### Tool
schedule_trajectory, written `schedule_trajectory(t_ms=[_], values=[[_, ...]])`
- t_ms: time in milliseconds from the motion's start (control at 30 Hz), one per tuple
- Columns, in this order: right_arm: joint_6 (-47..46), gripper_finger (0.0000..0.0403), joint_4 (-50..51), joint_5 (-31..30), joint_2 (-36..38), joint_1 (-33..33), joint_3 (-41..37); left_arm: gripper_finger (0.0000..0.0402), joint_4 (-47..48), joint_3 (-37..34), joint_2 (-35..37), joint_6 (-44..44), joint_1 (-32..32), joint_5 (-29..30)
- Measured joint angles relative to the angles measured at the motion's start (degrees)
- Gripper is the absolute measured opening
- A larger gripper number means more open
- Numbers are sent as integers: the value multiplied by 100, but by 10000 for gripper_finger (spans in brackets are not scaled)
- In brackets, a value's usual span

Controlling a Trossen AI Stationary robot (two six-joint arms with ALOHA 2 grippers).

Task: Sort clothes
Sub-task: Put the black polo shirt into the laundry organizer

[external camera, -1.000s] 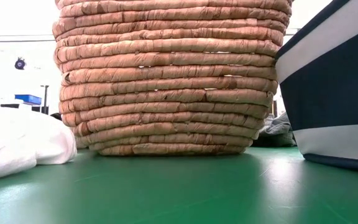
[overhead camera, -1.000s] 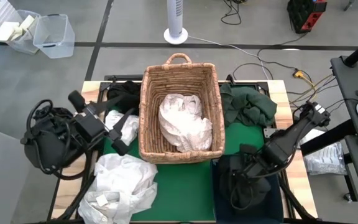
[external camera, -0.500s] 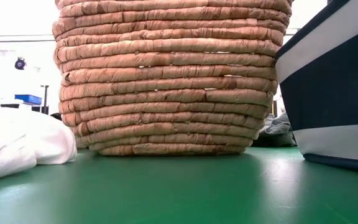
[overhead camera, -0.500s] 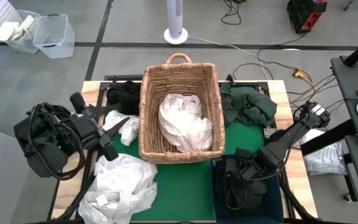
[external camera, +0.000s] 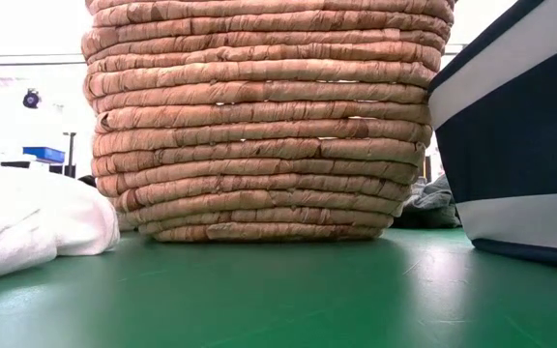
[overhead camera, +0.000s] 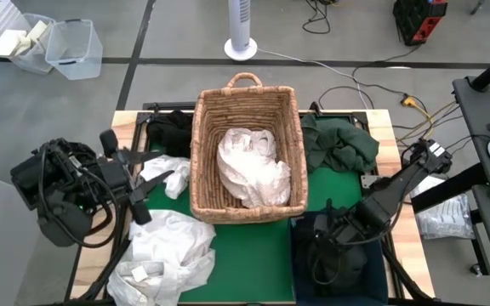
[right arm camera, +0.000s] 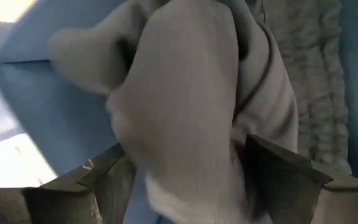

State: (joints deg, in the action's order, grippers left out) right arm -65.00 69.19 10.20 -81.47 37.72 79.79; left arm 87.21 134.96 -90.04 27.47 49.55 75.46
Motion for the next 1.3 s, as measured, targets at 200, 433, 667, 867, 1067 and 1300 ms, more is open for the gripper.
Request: schedule_trajectory(t_ms=[200, 433, 667, 867, 1067, 1300], values=[[-147, 263, 614, -4, 4, 15, 816, 171, 38, -31, -24, 157, 56, -159], [272, 163, 485, -1470, -4, 11, 968, 171, 48, -46, -81, 159, 104, -160], [689, 20, -308, -1294, -249, 46, 551, 171, 90, -48, -81, 159, 102, -160], [659, 10, -772, -1220, -620, 175, 90, 171, 149, -50, -81, 159, 102, -157], [508, 9, -1445, -1260, -835, 319, -725, 171, 269, -52, -81, 181, 102, -157], [15, 9, -3246, -1672, -817, 328, -2200, 171, 283, -77, -81, 214, 102, -156]])
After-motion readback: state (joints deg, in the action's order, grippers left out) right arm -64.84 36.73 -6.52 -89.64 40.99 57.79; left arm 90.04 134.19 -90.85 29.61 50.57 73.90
